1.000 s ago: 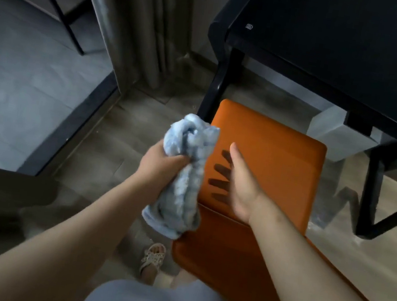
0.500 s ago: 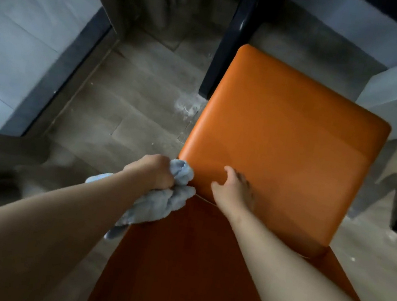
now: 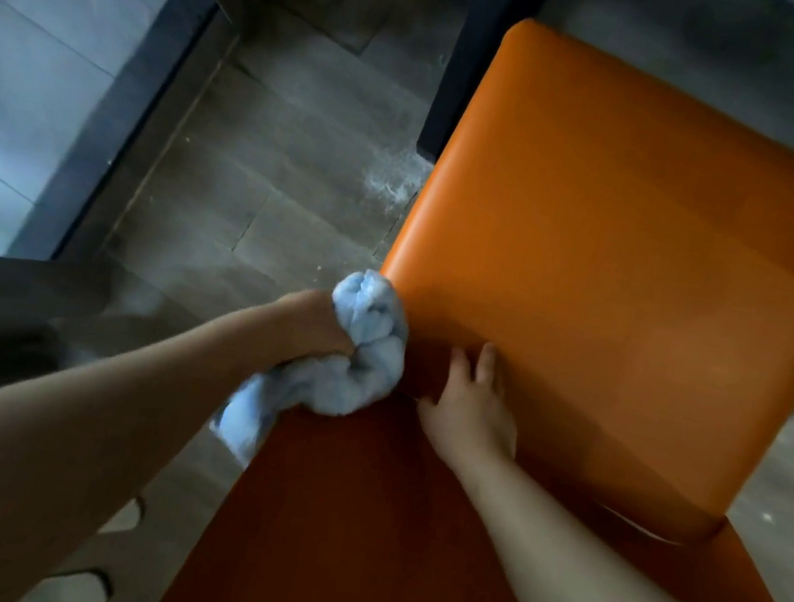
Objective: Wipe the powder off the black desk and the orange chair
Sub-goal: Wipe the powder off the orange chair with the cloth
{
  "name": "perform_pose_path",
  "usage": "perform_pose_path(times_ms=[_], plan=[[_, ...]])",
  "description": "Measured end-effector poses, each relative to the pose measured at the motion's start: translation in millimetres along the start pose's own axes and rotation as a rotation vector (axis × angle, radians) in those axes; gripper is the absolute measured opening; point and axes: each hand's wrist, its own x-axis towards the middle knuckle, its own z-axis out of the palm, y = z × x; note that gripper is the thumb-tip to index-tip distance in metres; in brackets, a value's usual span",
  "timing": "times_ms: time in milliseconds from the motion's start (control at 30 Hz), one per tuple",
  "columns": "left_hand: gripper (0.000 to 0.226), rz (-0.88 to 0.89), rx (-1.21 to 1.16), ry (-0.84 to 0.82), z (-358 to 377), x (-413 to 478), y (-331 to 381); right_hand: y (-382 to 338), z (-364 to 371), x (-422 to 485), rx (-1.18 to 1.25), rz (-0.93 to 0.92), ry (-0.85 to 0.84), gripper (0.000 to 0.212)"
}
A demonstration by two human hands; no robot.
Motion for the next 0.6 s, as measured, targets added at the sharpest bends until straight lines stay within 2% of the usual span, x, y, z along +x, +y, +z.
perform_pose_path(times_ms=[133, 300, 400, 533, 600], plan=[[0.039, 0.029, 0.173, 0.032, -1, -37, -3, -2, -1, 0, 0.009, 0.001, -0.009, 0.073], [0.019, -0.15, 0.125, 0.143, -7, -24, 34, -2, 1, 3, 0.015, 0.006, 0.002, 0.07], [0.029, -0.084, 0.157, 0.074, -8, -43, 26, 2, -1, 1, 0.007, 0.005, -0.04, 0.07], [0.026, 0.026, 0.289, -0.201, -15, -102, -3, -1, -8, -7, 0.04, 0.033, -0.069, 0.063], [0.034, 0.028, 0.271, -0.166, -13, -117, -3, -5, -7, -14, 0.077, 0.039, -0.046, 0.06]])
